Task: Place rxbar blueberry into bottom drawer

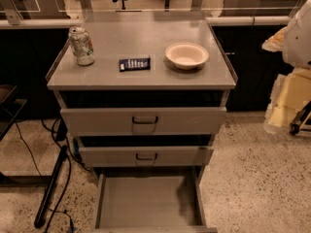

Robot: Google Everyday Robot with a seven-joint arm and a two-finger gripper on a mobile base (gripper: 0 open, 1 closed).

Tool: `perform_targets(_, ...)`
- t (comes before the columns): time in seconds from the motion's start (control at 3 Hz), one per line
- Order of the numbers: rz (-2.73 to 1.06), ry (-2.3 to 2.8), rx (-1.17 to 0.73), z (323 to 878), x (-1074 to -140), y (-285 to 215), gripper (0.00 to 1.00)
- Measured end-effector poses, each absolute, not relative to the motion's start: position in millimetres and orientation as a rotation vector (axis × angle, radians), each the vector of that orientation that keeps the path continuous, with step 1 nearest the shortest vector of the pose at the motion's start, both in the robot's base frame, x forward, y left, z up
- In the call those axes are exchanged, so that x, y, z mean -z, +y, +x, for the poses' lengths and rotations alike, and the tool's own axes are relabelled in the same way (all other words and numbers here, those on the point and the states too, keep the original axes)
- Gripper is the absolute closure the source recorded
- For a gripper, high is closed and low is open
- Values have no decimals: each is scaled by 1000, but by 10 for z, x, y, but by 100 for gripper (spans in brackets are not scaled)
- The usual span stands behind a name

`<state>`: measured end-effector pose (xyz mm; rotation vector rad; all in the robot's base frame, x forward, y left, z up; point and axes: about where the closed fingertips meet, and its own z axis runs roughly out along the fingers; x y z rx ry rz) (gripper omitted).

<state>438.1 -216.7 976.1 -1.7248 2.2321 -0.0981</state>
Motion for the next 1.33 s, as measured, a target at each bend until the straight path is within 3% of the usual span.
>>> perform_targets(1.33, -1827, 2157, 72, 4633, -9729, -1926, 0)
